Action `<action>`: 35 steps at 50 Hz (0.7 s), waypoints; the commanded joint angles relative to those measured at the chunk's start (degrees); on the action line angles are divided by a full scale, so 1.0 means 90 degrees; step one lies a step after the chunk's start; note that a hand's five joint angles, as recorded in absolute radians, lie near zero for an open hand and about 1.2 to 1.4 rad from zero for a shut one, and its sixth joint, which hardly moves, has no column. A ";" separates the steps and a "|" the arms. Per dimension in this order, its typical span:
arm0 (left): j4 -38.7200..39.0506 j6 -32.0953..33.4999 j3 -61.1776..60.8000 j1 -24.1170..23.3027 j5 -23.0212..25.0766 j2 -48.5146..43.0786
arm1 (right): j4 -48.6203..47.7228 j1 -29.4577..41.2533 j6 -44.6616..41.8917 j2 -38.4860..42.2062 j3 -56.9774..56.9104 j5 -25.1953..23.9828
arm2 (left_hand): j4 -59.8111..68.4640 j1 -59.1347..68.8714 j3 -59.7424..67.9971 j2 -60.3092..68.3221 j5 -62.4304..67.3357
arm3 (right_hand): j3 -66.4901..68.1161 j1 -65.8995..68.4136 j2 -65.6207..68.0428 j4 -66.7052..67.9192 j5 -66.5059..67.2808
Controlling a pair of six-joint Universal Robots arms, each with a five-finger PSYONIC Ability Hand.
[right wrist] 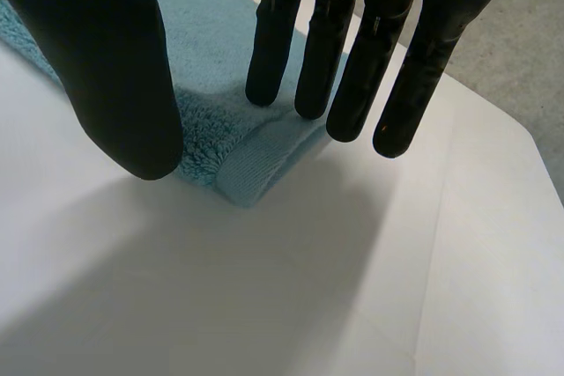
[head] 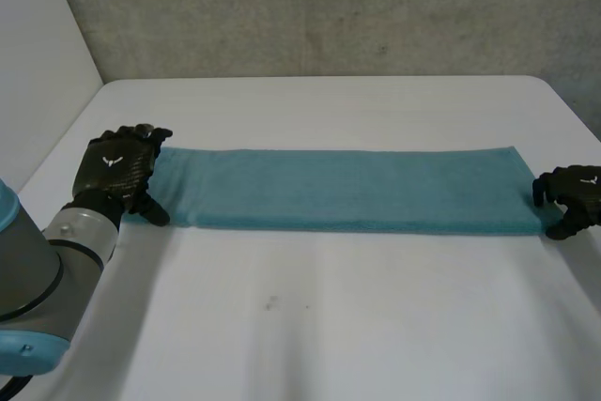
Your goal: Fold the laundry
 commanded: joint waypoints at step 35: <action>-0.0010 0.0000 -0.0014 0.0029 -0.0023 0.0167 | 0.0100 0.0503 0.0273 -0.0579 -0.1889 0.1728 | -0.0057 -0.0019 -0.0106 -0.0038 -0.0155 | 0.4093 0.4806 0.4102 0.4114 0.4293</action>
